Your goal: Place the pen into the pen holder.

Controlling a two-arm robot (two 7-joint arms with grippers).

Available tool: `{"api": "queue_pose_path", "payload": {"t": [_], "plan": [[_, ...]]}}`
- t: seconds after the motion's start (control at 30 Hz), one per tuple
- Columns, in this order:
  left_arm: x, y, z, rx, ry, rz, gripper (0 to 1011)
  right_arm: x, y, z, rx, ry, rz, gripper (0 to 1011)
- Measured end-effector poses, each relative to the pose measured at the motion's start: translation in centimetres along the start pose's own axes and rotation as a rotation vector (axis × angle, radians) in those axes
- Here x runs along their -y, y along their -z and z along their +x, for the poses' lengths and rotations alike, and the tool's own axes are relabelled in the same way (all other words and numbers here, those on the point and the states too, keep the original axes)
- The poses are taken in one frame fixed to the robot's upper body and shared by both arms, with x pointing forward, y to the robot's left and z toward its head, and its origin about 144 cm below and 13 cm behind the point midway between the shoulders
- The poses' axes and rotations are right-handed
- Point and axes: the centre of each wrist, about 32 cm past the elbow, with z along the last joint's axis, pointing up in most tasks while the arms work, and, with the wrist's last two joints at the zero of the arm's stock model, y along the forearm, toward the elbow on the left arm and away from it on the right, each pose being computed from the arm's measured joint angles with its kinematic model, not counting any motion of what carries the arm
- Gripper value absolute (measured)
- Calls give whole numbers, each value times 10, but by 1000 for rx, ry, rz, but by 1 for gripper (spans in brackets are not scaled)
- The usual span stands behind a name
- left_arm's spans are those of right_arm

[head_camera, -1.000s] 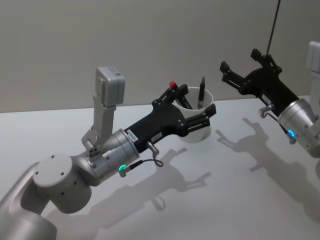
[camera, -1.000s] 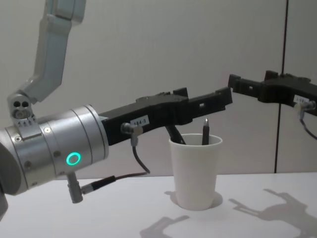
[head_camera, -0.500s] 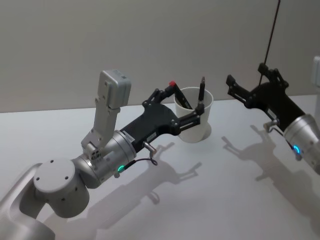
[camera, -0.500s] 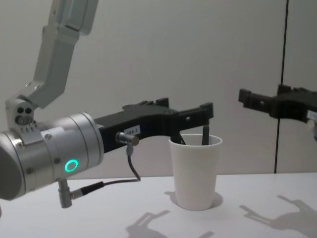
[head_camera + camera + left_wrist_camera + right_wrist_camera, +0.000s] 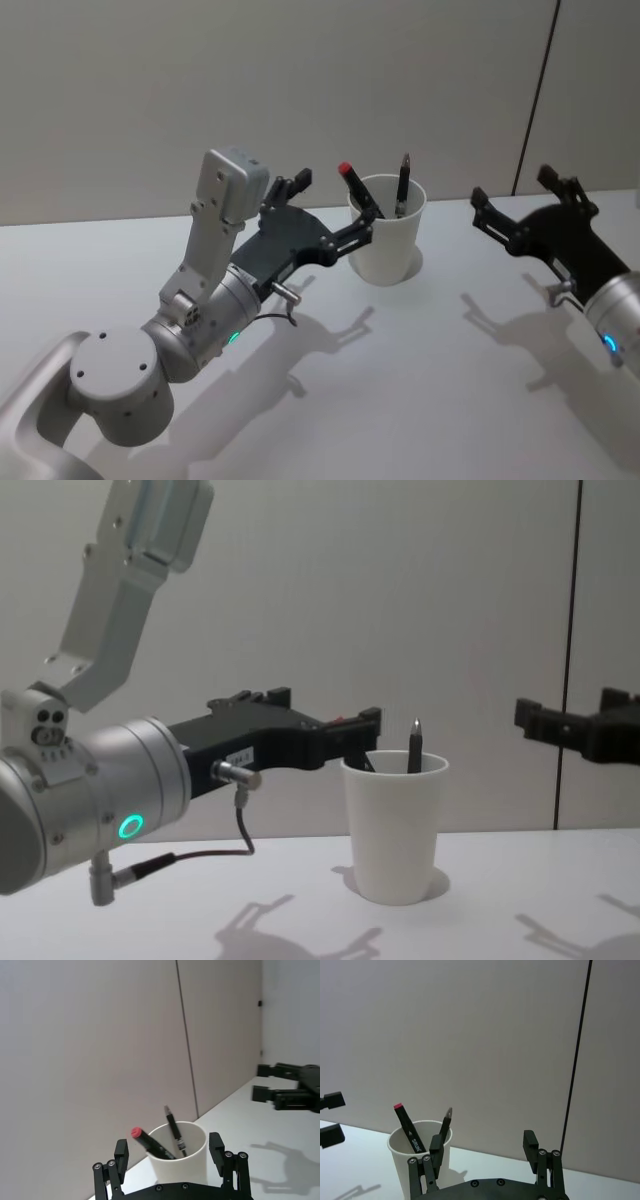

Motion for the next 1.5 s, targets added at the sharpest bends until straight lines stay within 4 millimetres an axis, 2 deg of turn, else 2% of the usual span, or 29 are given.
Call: {"api": "queue_pose_path", "payload": {"t": [0.47, 1.5], "plan": [[-6, 0, -6, 106, -146, 25, 1001, 27, 0, -10, 8, 49, -44, 1001], [-7, -1, -6, 127, -176, 26, 1001, 29, 0, -12, 8, 51, -47, 1001]]}}
